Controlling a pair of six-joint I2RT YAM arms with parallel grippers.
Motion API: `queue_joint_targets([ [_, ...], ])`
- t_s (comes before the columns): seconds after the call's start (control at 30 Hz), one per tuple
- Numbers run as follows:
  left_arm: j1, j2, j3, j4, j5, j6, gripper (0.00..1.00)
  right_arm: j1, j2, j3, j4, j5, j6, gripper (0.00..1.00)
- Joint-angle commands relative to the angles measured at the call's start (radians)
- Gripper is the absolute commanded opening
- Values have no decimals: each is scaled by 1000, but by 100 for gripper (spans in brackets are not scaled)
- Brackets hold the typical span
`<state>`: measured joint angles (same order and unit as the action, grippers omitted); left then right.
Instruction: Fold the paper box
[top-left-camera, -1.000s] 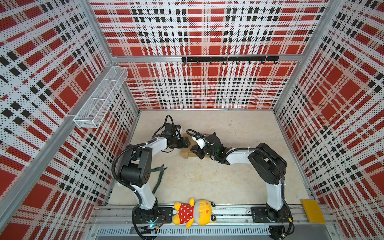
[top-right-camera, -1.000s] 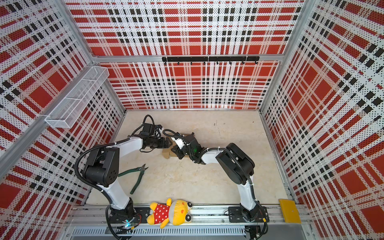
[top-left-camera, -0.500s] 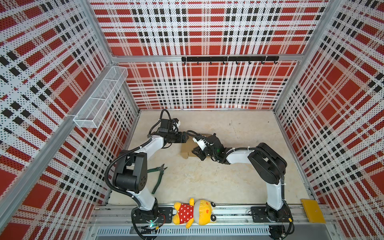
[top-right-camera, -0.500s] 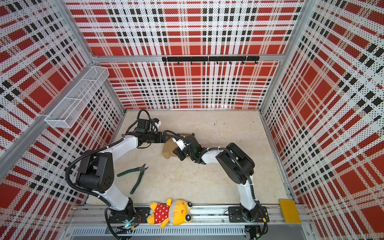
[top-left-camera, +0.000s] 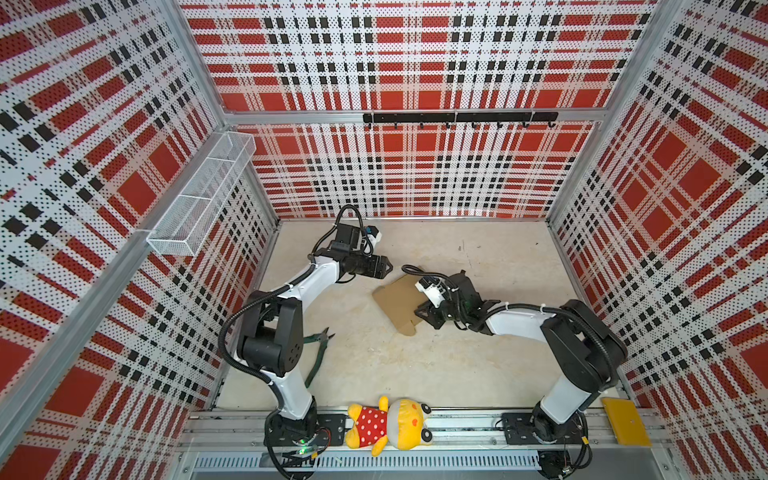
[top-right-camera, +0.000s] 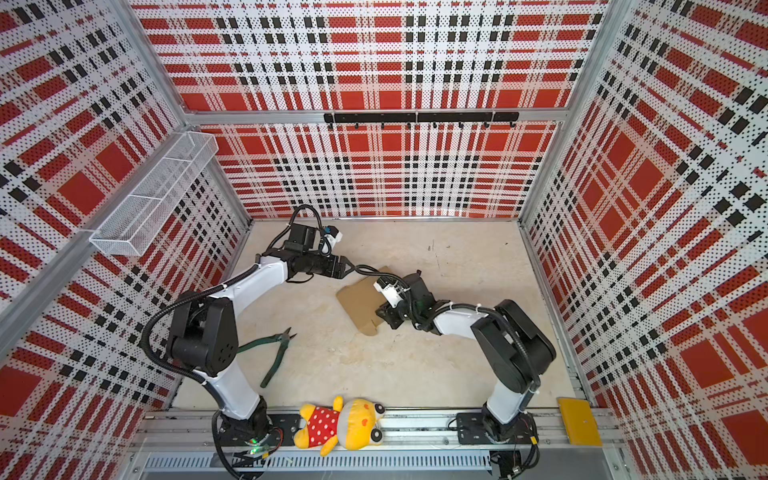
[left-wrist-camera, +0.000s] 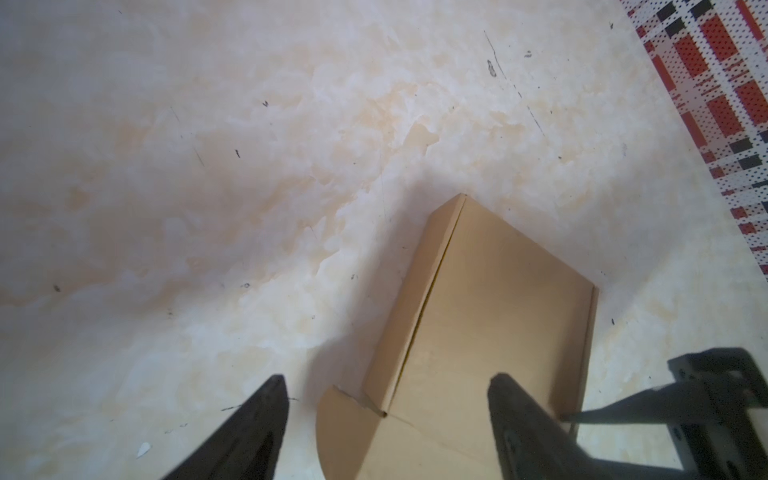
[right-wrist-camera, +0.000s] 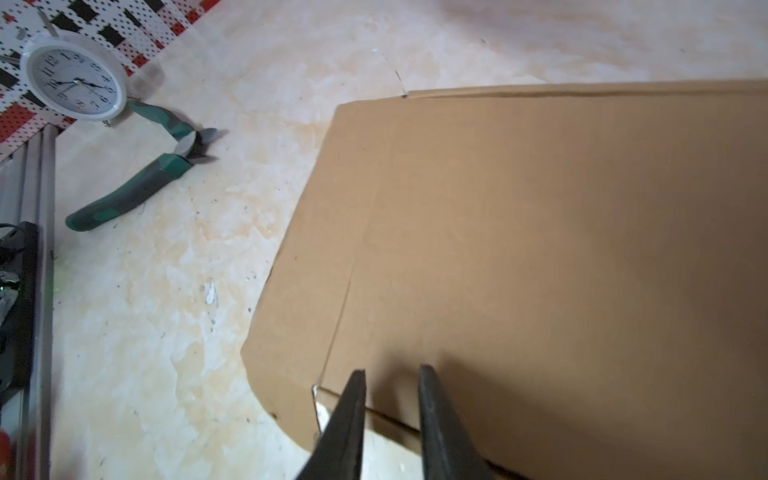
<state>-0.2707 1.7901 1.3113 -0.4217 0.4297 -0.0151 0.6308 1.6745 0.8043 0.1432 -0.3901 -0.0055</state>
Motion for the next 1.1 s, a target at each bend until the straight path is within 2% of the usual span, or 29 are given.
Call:
queue_joint_targets([
  [0.0,-25,38,19,-57,47,28,76,-14,-66,-14,-96,34,-69,28],
  [0.27,-25,86,18,-54,91,21,66,-40,-182,-3,-182,117,-205,37],
  [0.47,-17,123,10,-29,139,-12,63,-57,-241,-14,-196,183,-295,45],
  [0.6,-25,124,6,-24,156,3,60,-56,-284,-44,-191,218,-396,55],
  [0.8,-25,137,10,-27,165,-7,53,-56,-348,-104,-165,323,-632,71],
  [0.93,-17,160,10,-12,193,-21,52,-57,-386,-202,6,355,-764,90],
  [1.07,-6,168,10,-1,244,-27,51,-56,-356,-204,43,369,-832,94],
])
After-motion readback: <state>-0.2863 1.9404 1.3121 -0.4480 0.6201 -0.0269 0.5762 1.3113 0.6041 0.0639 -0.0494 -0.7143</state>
